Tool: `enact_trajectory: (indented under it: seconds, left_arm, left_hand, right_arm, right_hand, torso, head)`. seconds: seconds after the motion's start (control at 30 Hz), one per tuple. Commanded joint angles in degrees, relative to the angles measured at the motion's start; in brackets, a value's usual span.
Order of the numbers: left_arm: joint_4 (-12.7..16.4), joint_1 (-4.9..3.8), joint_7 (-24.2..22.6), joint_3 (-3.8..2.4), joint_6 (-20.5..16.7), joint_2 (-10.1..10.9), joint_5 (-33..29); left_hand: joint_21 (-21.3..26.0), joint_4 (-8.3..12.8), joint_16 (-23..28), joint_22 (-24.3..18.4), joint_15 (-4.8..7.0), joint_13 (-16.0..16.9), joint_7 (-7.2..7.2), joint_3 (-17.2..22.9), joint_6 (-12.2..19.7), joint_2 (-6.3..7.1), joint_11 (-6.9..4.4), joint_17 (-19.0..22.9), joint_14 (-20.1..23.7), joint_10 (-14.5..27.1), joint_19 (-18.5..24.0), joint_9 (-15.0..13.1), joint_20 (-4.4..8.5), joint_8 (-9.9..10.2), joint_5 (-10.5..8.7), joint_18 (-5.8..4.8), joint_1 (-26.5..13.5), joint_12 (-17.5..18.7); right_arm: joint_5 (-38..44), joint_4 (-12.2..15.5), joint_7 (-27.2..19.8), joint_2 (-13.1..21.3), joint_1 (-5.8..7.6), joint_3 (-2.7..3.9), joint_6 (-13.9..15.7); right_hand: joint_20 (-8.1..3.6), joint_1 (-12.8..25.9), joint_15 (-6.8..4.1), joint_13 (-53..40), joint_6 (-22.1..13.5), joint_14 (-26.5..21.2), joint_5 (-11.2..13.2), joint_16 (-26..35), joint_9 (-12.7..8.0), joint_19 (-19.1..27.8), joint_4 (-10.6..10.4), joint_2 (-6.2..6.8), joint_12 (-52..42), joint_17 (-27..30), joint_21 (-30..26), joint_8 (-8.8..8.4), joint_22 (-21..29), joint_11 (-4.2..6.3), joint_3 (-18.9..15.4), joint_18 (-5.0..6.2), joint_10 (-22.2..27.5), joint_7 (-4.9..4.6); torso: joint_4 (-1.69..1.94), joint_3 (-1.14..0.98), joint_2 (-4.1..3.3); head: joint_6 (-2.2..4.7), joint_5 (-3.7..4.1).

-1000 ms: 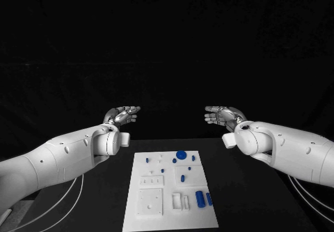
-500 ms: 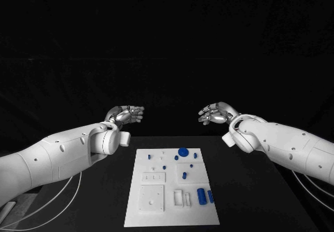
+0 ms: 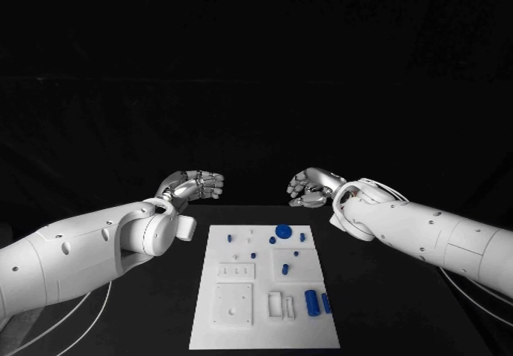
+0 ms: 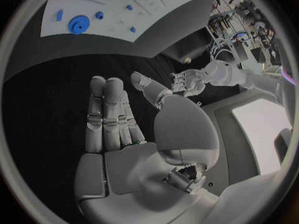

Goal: Assemble the parts on the task board

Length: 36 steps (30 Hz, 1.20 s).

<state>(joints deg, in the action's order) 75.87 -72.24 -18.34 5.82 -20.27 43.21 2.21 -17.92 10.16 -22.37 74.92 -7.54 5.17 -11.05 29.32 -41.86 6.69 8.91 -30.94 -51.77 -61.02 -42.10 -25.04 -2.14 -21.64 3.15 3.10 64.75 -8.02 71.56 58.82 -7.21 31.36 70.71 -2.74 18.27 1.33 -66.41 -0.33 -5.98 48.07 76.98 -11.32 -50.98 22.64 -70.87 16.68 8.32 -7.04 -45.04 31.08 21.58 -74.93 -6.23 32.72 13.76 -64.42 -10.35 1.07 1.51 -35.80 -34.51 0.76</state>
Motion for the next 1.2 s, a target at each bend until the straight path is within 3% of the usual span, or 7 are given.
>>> enact_trajectory:
  seconds: [0.03, 0.13, 0.33, 0.47, 0.57, 0.77, 1.2]
  left_arm:
    - [1.7, -0.12, -2.2, -0.05, 2.4, 0.5, 1.7]
    - [3.7, -0.41, -2.3, -0.09, 2.9, 1.4, 3.1]
    - [6.4, -0.61, -2.3, -0.13, 3.0, 2.2, 3.1]
    - [7.9, -0.68, -2.0, -0.15, 2.7, 2.9, 3.1]
    - [8.5, -0.78, -2.0, -0.15, 2.6, 3.1, 3.0]
    - [9.5, -1.14, -1.9, -0.17, 2.6, 3.8, 2.9]
    - [11.3, -2.13, -1.7, -0.17, 2.5, 5.0, 2.9]
  left_hand:
    - [-0.3, 0.3, -0.3, 1.4, -0.11, -0.1, -0.14, 0.0, -0.3, -0.26, 0.14, -0.1, -0.2, -0.3, -0.2, 0.1, 0.2, 0.4, 0.23, 0.39, -0.2, 0.2]
    - [-0.3, 0.7, -0.3, 1.4, -0.18, -0.3, -0.2, -0.1, -0.2, 0.13, 0.24, 0.0, 0.1, -0.3, 0.0, 0.3, 0.19, 0.6, 0.27, 0.28, -0.4, 0.5]
    - [-0.4, 1.0, -0.2, 1.4, -0.29, -0.4, -0.21, -0.1, -0.3, 0.23, 0.31, 0.1, 0.4, -0.2, 0.3, 0.4, 0.12, 0.7, 0.28, 0.19, -0.5, 0.8]
    - [-0.4, 1.1, -0.2, 1.4, -0.32, -0.5, -0.22, -0.1, -0.3, 0.23, 0.34, 0.1, 0.4, -0.2, 0.4, 0.4, 0.1, 0.8, 0.28, 0.17, -0.6, 0.9]
    - [-0.4, 1.2, -0.1, 1.4, -0.37, -0.6, -0.47, -0.2, 0.1, 0.42, 0.43, 0.2, 0.6, -0.1, 0.5, 0.7, 0.05, 1.2, 0.27, 0.15, -0.9, 1.2]
    - [-0.5, 1.4, -0.1, 1.3, -0.45, -0.8, -0.63, -0.2, 0.4, 0.6, 0.56, 0.3, 0.8, 0.0, 0.7, 0.8, -0.01, 1.4, 0.27, 0.12, -1.2, 1.5]
    - [-0.5, 1.5, 0.1, 1.3, -0.57, -0.9, -0.67, -0.1, 0.4, 0.71, 0.68, 0.4, 1.1, 0.2, 1.0, 0.9, -0.12, 1.5, 0.27, 0.09, -1.4, 1.8]
  right_arm:
    - [14.3, -0.3, 2.6, -0.8, -0.34, 0.01, -0.4]
    - [18.2, -0.8, 3.8, -1.5, -0.6, 0.0, -0.8]
    - [22.3, -3.2, 4.9, -3.6, -2.29, -0.22, -1.0]
    - [25.6, -5.1, 6.4, -4.9, -3.19, -0.42, -0.8]
    - [26.9, -5.2, 7.2, -5.1, -3.43, -0.79, -0.1]
    - [27.9, -5.9, 7.8, -5.6, -3.81, -0.89, 0.9]
    - [29.7, -6.7, 9.5, -6.0, -3.81, -0.89, 1.9]
  right_hand:
    - [-1.61, -0.6, -0.04, 0.1, 0.5, 0.0, -0.1, -2.9, -0.2, -1.4, 0.1, 0.11, 0.5, -2.0, 2.9, -0.33, -1.8, 0.08, -0.5, 1.24, -0.7, 0.05]
    - [-2.38, -0.7, -0.07, 0.2, 0.9, -0.5, 0.1, -5.9, -0.4, -1.4, 0.1, 0.37, 1.1, -3.6, 6.5, -0.71, -1.6, -0.02, -0.6, 1.24, -1.1, 0.16]
    - [-2.66, -0.7, 0.11, 0.5, 1.2, -0.9, 0.8, -8.0, -0.6, -1.0, 0.1, 0.94, 2.0, -4.3, 9.8, -1.11, -1.6, -0.1, -0.1, 1.24, -1.1, 0.58]
    - [-2.66, -0.5, 0.29, 0.7, 1.2, -0.9, 1.2, -8.6, -0.6, -1.1, 0.0, 1.24, 2.6, -4.4, 10.9, -1.31, -1.5, -0.27, 0.0, 1.24, -0.8, 0.71]
    - [-2.58, -0.4, 0.43, 0.8, 1.1, -0.9, 1.6, -9.0, -0.7, -1.2, 0.0, 1.48, 2.9, -4.4, 11.4, -1.48, -1.5, -0.42, 0.1, 1.24, -0.5, 0.78]
    - [-2.19, 0.0, 1.04, 1.6, 0.8, -0.7, 2.7, -9.9, -0.9, -1.5, -0.3, 3.01, 3.5, -4.2, 12.3, -1.86, -1.4, -1.04, 0.9, 1.24, 1.4, 1.06]
    - [-2.14, -0.3, 1.16, 2.0, 1.0, -0.9, 4.8, -11.4, -1.0, -1.8, -0.6, 3.96, 3.2, -3.3, 13.1, -2.03, -1.2, -1.15, 4.2, 1.24, 1.5, 0.96]
  torso:
    - [0.83, 0.4, -2.03]
    - [1.29, 0.67, -3.1]
    - [2.19, 1.35, -5.13]
    - [2.77, 1.63, -6.26]
    - [3.16, 1.76, -6.94]
    - [3.82, 2.06, -8.19]
    - [4.42, 2.45, -10.51]
  head:
    - [0.41, 0.31]
    - [0.84, 0.7]
    - [1.6, 1.08]
    - [2.02, 1.22]
    - [2.41, 1.53]
    - [2.79, 1.78]
    - [3.42, 2.14]
